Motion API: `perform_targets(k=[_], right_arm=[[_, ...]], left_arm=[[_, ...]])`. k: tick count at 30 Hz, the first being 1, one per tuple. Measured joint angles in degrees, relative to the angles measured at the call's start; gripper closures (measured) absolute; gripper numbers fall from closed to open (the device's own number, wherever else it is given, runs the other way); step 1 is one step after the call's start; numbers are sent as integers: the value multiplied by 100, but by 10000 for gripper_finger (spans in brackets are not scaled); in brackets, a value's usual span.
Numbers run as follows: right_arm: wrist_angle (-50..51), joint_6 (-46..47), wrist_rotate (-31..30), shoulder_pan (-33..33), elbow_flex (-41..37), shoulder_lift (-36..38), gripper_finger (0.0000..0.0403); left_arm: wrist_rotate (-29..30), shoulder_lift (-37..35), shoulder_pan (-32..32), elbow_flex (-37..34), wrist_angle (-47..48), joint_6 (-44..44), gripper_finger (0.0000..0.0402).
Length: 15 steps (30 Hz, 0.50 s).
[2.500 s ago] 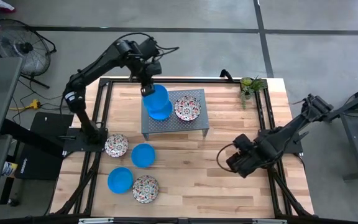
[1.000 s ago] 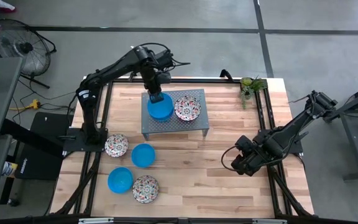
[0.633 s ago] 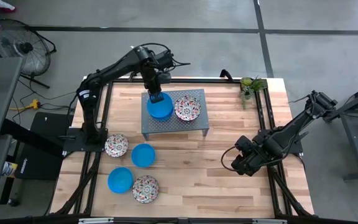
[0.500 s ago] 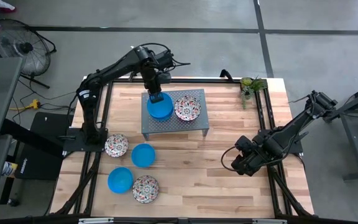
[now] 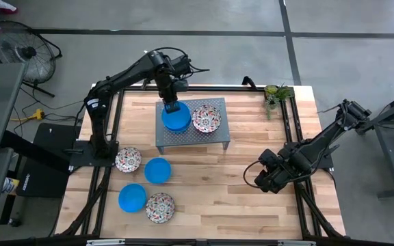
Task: Pick & Place Mini bowls
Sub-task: Stack the blue bowl on top of the blue bowl on the shelf
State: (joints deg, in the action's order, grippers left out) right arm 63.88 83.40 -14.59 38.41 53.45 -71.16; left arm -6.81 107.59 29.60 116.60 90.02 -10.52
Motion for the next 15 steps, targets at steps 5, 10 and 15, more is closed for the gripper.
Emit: perform_targets(k=[5,10,15], right_arm=[[0,-2,0,0,0,0,215],[0,-8,-24,0,0,0,215],[-2,-17,-26,0,0,-2,215]], left_arm=[[-36,0,-31,-2,0,-13,402],[-139,89,-90,-6,-5,-24,401],[-133,101,-126,-13,-2,-57,401]])
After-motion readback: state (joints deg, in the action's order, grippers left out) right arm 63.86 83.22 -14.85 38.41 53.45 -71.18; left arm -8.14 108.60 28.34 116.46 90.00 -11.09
